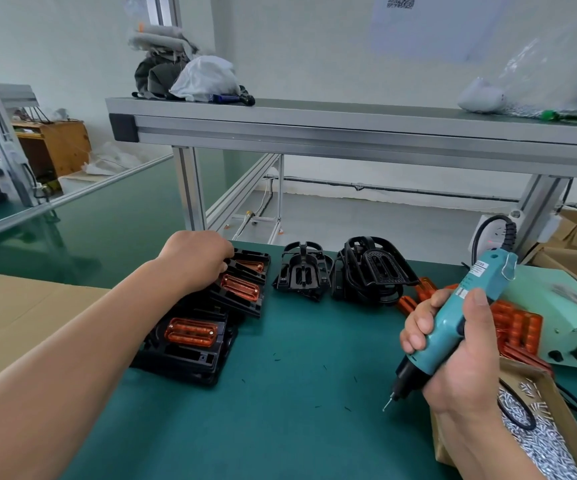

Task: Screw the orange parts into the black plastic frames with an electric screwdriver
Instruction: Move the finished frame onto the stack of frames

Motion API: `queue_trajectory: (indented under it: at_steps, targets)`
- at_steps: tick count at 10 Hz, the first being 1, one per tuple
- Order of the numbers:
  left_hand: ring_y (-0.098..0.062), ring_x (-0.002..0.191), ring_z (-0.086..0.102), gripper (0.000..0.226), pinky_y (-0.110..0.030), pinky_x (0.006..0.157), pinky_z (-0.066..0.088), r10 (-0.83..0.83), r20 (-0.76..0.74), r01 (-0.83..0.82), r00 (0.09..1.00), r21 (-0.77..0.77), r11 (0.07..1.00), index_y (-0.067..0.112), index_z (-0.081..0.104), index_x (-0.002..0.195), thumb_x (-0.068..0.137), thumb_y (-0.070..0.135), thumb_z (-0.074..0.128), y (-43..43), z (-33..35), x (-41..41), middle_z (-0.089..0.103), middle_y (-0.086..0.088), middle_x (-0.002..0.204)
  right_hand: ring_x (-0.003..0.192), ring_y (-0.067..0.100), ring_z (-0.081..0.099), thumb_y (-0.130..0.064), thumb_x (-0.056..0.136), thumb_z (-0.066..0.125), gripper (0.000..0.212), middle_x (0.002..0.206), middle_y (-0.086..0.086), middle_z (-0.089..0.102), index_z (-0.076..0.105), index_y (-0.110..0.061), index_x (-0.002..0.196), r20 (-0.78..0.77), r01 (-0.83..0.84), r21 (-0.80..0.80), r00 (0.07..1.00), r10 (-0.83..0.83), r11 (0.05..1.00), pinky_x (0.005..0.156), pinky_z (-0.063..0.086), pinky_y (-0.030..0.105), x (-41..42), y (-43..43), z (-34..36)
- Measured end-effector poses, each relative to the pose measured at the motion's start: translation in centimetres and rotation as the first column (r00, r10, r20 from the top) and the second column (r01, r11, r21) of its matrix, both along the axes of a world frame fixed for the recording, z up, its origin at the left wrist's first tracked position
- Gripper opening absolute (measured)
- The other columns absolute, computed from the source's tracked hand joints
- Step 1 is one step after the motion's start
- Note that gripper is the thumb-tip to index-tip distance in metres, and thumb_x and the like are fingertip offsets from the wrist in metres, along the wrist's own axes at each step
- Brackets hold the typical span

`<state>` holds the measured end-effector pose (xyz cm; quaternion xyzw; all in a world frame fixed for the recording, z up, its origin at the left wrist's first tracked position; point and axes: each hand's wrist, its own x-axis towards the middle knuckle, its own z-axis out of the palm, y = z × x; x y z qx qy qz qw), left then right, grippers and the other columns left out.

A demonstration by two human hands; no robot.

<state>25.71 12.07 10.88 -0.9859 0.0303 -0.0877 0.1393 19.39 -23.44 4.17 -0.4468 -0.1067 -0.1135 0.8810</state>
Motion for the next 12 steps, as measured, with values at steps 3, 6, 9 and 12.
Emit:
queue_trajectory:
  at_steps: [3, 6, 9, 12]
  targets:
    - [-0.026, 0.098, 0.071, 0.023, -0.04, 0.081, 0.06, -0.036, -0.02, 0.036, 0.999, 0.007, 0.999, 0.031, 0.073, 0.115, 0.1, 0.02, 0.059, -2.3, -0.7, 0.6, 0.073, 0.003, 0.108, 0.048, 0.017, 0.041, -0.055, 0.101, 0.047, 0.04, 0.068, 0.005, 0.043, 0.054, -0.017, 0.09, -0.014, 0.004, 0.025, 1.0, -0.004, 1.0, 0.048, 0.039, 0.026, 0.0, 0.0, 0.0]
    - [-0.023, 0.088, 0.068, 0.023, -0.039, 0.075, 0.058, -0.006, 0.045, 0.01, 0.999, -0.09, 0.996, 0.027, 0.074, 0.103, 0.103, 0.026, 0.051, -4.1, -1.1, 1.6, 0.073, 0.004, 0.097, 0.049, 0.017, 0.041, -0.058, 0.097, 0.056, 0.042, 0.068, 0.006, 0.043, 0.055, -0.017, 0.09, -0.006, -0.008, 0.043, 1.0, 0.009, 0.999, 0.048, 0.04, 0.027, 0.1, -0.2, 0.0]
    - [-0.026, 0.086, 0.07, 0.02, -0.032, 0.063, 0.05, -0.057, -0.041, 0.047, 0.998, -0.2, 0.979, 0.02, 0.074, 0.1, 0.1, 0.025, 0.055, -11.3, -3.1, 4.8, 0.073, 0.0, 0.093, 0.048, 0.019, 0.042, -0.071, 0.079, 0.08, 0.062, 0.068, 0.007, 0.044, 0.056, -0.016, 0.091, 0.007, -0.023, 0.047, 1.0, 0.022, 0.999, 0.048, 0.041, 0.027, 0.2, -0.3, -0.1]
    - [-0.03, 0.087, 0.06, 0.015, -0.034, 0.066, 0.043, -0.1, -0.133, 0.07, 0.986, -0.212, 0.975, 0.017, 0.056, 0.085, 0.095, 0.027, 0.063, -14.3, -6.0, 7.7, 0.064, -0.003, 0.092, 0.047, 0.017, 0.042, -0.069, 0.077, 0.083, 0.059, 0.066, 0.006, 0.045, 0.058, -0.016, 0.087, 0.006, -0.043, 0.084, 0.999, 0.043, 0.996, 0.047, 0.041, 0.028, 0.4, -0.5, -0.3]
